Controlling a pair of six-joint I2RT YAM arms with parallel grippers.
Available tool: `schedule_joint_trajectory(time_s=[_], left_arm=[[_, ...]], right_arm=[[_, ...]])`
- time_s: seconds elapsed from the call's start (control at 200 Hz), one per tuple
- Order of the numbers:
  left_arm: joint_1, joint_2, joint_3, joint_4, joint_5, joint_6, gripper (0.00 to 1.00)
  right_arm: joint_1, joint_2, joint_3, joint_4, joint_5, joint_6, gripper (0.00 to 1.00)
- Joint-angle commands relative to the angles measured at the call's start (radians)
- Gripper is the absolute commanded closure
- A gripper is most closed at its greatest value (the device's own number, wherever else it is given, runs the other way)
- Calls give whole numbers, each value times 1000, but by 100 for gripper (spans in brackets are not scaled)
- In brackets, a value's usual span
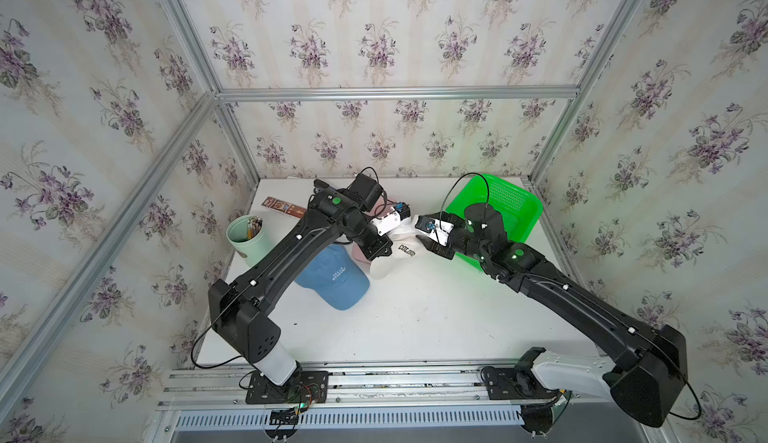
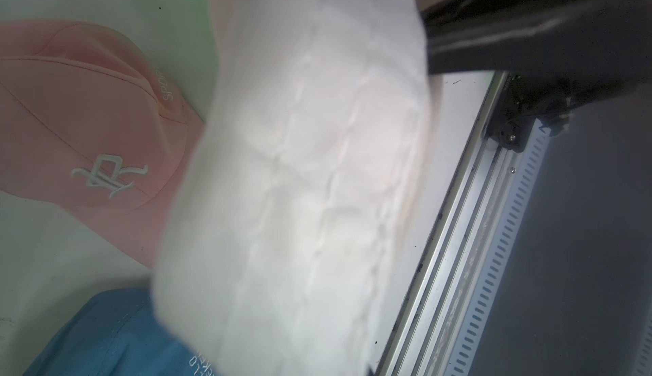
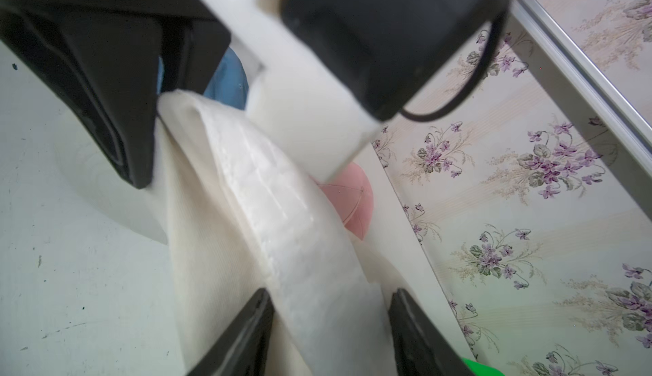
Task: Turn the baseball cap inside out
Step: Turn over the baseball cap.
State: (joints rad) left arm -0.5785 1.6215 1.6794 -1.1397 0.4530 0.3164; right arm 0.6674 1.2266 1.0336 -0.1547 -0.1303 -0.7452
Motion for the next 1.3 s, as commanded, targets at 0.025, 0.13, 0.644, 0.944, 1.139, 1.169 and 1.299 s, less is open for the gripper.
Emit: schedule_joint_trajectory(time_s=[0.025, 0.13, 0.644, 0.944, 1.139, 1.169, 1.299], left_arm=[[-12, -40, -34, 6, 50, 53, 90], [-15, -60, -66, 9, 55, 69, 89], [-31, -170, -222, 127, 43, 215, 83], [16, -163, -223, 191, 56, 161, 72], [17, -275, -371, 372, 93, 75, 46], [17, -302, -408, 408, 91, 66, 45], [17, -379, -503, 488, 78, 36, 35]], right_arm=[[-2, 12, -2, 36, 66, -11, 42], [-4, 37, 24, 39, 83, -19, 45], [-71, 115, 214, -408, -319, -45, 77], [-71, 108, 171, -412, -362, 30, 100], [-98, 172, 290, -549, -394, 55, 100], [-110, 179, 304, -569, -417, 56, 100], [-163, 211, 359, -616, -464, 99, 100]])
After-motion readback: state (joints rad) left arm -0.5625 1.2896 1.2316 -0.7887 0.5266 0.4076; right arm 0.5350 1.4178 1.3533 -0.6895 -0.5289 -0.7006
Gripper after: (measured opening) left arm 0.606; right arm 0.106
